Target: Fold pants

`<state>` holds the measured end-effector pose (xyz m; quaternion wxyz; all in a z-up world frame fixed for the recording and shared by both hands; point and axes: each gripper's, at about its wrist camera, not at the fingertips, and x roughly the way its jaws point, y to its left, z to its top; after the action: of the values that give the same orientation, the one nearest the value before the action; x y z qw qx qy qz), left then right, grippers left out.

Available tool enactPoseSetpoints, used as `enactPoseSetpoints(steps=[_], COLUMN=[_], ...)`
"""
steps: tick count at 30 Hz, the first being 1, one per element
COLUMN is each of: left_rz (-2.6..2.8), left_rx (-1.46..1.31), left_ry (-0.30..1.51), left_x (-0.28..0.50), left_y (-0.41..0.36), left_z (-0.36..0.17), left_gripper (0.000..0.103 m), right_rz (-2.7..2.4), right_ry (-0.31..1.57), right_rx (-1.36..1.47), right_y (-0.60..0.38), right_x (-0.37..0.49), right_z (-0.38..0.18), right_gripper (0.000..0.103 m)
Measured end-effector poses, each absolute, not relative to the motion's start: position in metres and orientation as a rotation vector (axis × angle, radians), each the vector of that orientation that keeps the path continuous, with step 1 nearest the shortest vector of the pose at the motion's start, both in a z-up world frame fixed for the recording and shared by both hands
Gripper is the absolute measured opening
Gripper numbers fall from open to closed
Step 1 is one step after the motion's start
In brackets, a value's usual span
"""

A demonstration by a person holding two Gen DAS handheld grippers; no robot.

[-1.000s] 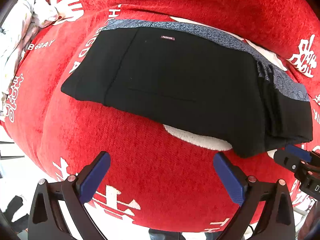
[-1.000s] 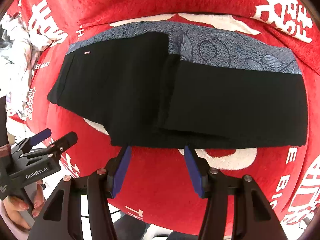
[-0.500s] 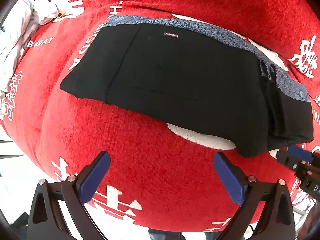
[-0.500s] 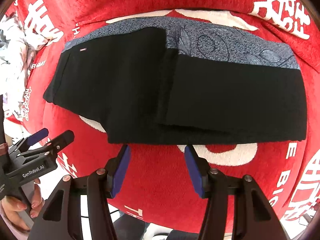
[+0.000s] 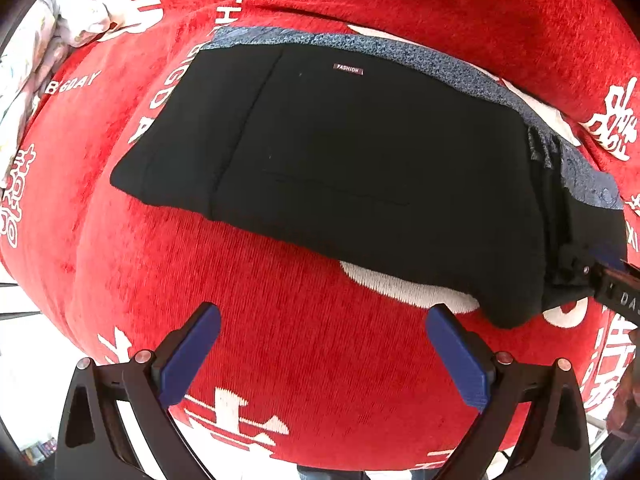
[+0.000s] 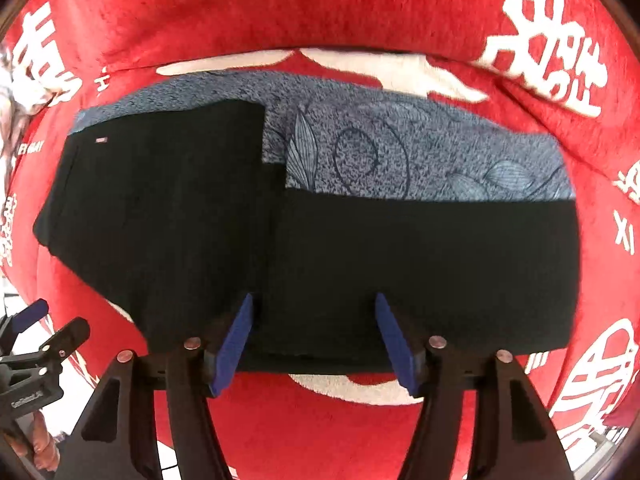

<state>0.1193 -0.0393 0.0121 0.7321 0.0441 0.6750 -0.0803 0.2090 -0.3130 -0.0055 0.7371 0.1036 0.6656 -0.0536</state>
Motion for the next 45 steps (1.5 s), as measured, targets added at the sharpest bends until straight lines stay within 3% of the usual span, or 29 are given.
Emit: enactPoseSetpoints(steps=[15,31,45], left_rz=[-0.184,-0.280,-0.285], left_rx=[-0.009,-0.523,-0.645], left_ry=[1.486,1.477,1.400], left_x=[0.149,0.180,0.204], left_y=[-0.017,0.062,0.077], left_z=[0.006,-0.016,-0.033], left_gripper=[0.103,0.103,0.103], right_rz=[-0.099,-0.080,-0.082], right_ry=[1.486,1.480,1.492], right_rx=[0.132,0.132,0.115], right_y=[-0.293,-0.272,-0.264], right_x=[0.214,0.217,0.220], right_z=[-0.011,-0.014,-0.020], right_gripper=[0.083,0.085,0.086])
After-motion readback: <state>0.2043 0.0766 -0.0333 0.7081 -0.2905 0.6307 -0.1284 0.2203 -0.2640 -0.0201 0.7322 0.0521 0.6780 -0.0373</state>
